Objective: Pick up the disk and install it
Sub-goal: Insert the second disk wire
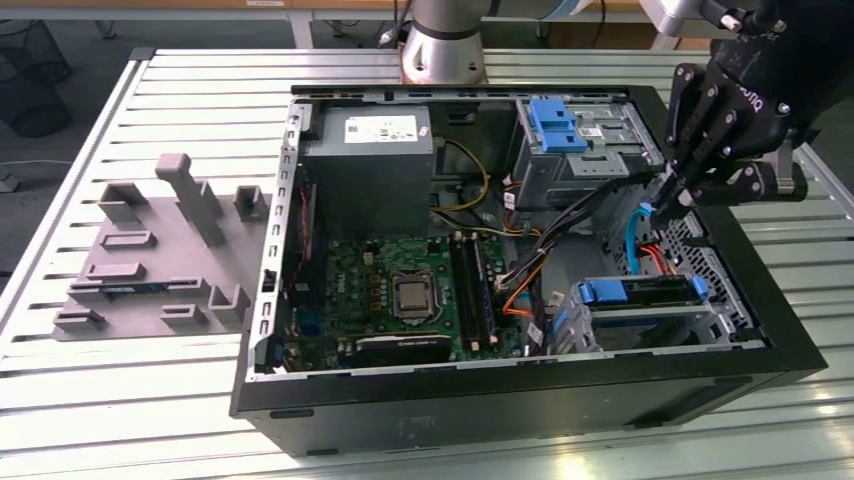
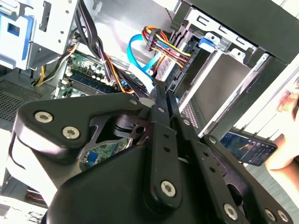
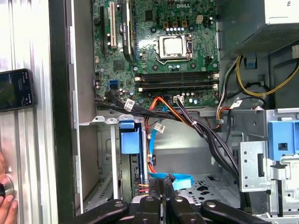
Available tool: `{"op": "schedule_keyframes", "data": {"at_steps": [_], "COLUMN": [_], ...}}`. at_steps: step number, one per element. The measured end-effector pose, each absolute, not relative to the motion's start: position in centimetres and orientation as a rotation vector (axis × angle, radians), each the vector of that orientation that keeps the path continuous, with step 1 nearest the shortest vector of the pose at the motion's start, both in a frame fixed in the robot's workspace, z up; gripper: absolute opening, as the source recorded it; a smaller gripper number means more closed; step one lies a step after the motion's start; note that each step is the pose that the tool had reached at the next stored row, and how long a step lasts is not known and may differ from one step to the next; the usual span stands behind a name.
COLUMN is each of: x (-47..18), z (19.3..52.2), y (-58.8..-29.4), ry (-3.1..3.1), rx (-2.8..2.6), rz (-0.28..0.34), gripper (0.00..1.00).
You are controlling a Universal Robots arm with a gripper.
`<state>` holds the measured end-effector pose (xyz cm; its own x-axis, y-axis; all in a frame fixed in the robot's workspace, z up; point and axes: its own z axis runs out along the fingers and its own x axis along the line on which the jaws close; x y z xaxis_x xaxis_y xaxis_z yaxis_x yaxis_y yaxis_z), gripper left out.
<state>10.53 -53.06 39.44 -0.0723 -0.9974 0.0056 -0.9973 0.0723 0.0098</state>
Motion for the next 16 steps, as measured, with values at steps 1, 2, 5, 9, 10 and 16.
{"op": "schedule_keyframes", "data": {"at_steps": [1, 2, 5, 9, 10, 16], "x": [10.53, 10.53, 10.53, 10.52, 10.46, 10.27], "z": [39.32, 39.18, 38.91, 38.79, 38.79, 38.82], "y": [-52.99, -52.92, -52.80, -52.67, -52.68, -52.61], "ry": [-2.290, -2.289, -2.288, -2.288, -2.289, -2.289], "rx": [2.130, 2.129, 2.128, 2.128, 2.128, 2.129], "rz": [0.000, 0.004, 0.005, 0.005, 0.005, 0.006], "gripper": [0.17, 0.17, 0.17, 0.17, 0.17, 0.31]}}
